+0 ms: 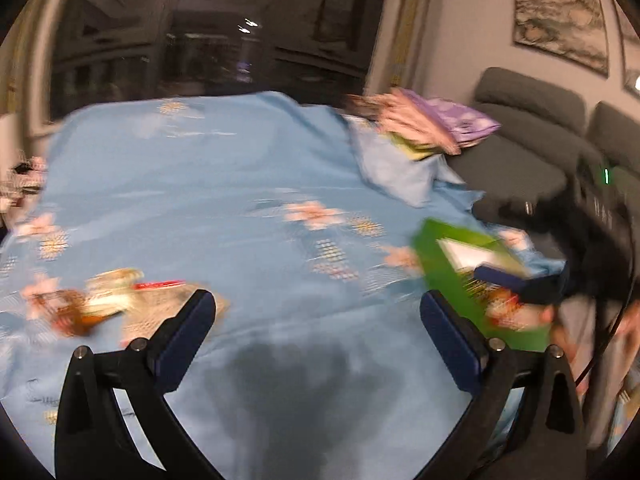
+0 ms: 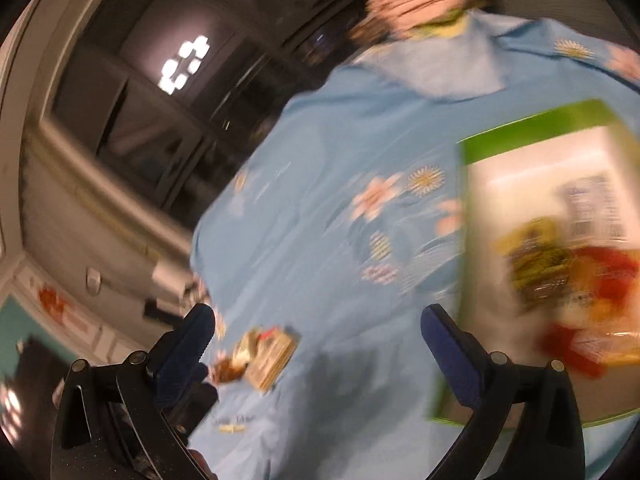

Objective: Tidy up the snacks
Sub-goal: 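Open both grippers to drop the red pack into the box, then grasp the panda-print snack bag with the right gripper and lift it, then close the left gripper on the panda bag beside the right gripper and carry it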

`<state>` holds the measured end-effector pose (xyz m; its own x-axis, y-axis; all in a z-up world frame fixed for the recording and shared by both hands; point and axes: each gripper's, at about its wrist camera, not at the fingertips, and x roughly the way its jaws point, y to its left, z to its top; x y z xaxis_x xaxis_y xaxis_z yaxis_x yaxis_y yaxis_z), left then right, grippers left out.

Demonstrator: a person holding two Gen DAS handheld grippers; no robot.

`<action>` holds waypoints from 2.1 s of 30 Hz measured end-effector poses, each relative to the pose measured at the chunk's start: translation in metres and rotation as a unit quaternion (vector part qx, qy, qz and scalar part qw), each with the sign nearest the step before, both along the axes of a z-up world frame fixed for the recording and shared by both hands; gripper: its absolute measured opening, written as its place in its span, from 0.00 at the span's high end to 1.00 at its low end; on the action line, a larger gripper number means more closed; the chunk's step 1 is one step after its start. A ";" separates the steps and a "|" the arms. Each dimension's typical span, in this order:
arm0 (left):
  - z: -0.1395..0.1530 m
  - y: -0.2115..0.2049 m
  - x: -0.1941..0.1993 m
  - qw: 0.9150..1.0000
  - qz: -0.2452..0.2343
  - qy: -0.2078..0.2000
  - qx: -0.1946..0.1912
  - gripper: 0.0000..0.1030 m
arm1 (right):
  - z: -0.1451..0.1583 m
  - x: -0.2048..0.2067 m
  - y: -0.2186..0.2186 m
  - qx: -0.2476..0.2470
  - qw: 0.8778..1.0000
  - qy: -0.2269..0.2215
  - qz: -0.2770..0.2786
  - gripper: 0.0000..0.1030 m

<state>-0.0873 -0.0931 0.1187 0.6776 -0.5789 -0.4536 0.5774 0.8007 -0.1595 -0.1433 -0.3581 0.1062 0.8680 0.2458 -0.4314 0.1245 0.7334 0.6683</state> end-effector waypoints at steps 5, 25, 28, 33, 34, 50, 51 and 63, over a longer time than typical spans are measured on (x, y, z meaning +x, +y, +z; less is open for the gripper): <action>-0.027 0.070 0.008 0.997 0.032 0.052 -0.041 0.00 | -0.016 0.051 0.066 -0.023 0.996 0.047 0.077 0.00; -0.044 0.224 0.022 0.964 0.178 0.159 -0.121 0.00 | -0.048 0.215 0.365 -0.275 0.908 0.115 0.293 0.19; -0.050 0.229 0.026 0.959 0.188 0.175 -0.117 0.00 | -0.081 0.231 0.384 -0.324 0.878 0.174 0.307 0.62; -0.056 0.229 0.029 0.956 0.182 0.193 -0.124 0.00 | -0.088 0.228 0.365 -0.267 0.904 0.157 0.293 0.67; -0.056 0.228 0.030 0.956 0.178 0.195 -0.126 0.00 | -0.082 0.224 0.356 -0.249 0.910 0.153 0.295 0.67; -0.080 0.108 0.013 0.971 -0.004 0.235 -0.040 0.01 | -0.050 0.066 0.244 -0.366 0.881 0.204 0.218 0.66; -0.081 0.103 0.011 0.972 -0.009 0.233 -0.040 0.01 | -0.058 0.064 0.234 -0.343 0.884 0.227 0.220 0.66; -0.088 0.081 0.027 0.934 -0.088 0.317 -0.141 0.01 | -0.077 0.042 0.103 0.036 0.963 0.219 0.155 0.23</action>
